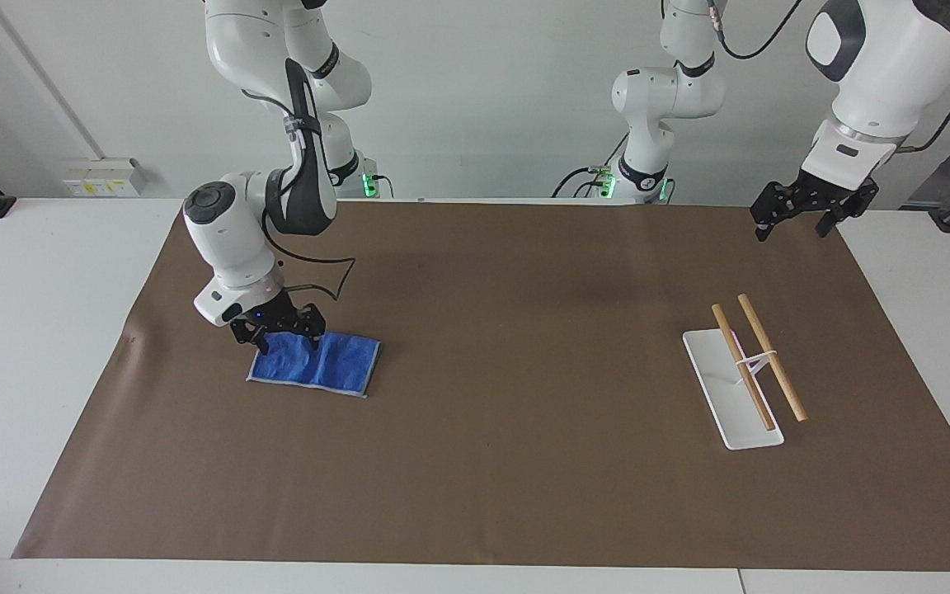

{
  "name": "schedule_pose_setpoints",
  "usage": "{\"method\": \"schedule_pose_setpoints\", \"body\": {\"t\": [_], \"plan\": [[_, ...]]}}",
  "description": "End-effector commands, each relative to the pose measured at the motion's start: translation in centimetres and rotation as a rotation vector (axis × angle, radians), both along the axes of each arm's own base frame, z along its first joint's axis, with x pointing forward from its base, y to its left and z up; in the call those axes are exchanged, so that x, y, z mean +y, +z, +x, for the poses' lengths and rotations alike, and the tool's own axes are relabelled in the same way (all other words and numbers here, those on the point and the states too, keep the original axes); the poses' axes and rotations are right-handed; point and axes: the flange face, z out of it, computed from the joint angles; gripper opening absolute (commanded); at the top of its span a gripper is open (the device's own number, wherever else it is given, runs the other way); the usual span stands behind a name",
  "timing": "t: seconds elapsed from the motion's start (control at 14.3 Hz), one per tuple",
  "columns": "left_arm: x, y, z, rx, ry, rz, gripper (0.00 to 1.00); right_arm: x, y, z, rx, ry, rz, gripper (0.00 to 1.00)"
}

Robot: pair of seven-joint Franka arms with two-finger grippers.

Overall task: Right arm passes towel to left arm to hang
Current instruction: 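Reach the right gripper down to the blue towel and grasp it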

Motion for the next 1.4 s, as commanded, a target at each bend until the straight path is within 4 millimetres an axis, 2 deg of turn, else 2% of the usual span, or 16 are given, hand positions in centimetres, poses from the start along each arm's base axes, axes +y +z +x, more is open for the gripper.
{"method": "schedule_pose_setpoints", "body": {"t": [0.0, 0.21, 0.56, 0.77, 0.84, 0.91, 1.05, 1.12, 1.33], "plan": [[0.2, 0.1, -0.8, -0.002, 0.0, -0.015, 1.0, -0.1, -0.8, -0.2, -0.01, 0.011, 0.013, 1.0], [0.1, 0.1, -0.8, -0.002, -0.002, -0.015, 1.0, -0.4, -2.2, -0.9, 0.017, -0.013, 0.013, 1.0], [0.2, 0.1, -0.8, -0.002, 0.0, -0.015, 1.0, -0.3, -2.6, -1.3, 0.029, -0.042, 0.021, 0.99], [0.2, 0.1, -0.8, -0.002, 0.0, -0.015, 1.0, -0.3, -2.8, -1.4, 0.033, -0.043, 0.021, 0.73], [0.2, 0.1, -0.8, -0.002, 0.0, -0.015, 1.0, -0.3, -2.8, -1.4, 0.033, -0.045, 0.021, 0.62], [0.2, 0.1, -0.8, -0.002, 0.0, -0.015, 1.0, -0.3, -2.8, -1.4, 0.033, -0.045, 0.021, 0.47], [0.1, 0.2, -0.8, -0.004, -0.002, -0.015, 1.0, -0.3, -2.7, -1.3, 0.031, -0.05, 0.022, 0.05], [0.2, 0.2, -0.8, -0.004, 0.0, -0.015, 1.0, -0.3, -2.7, -1.3, 0.032, -0.063, 0.03, 0.0], [0.2, 0.1, -0.8, -0.002, 0.0, -0.015, 1.0, -0.1, -2.3, -1.0, 0.025, -0.083, 0.046, 0.0]]}}
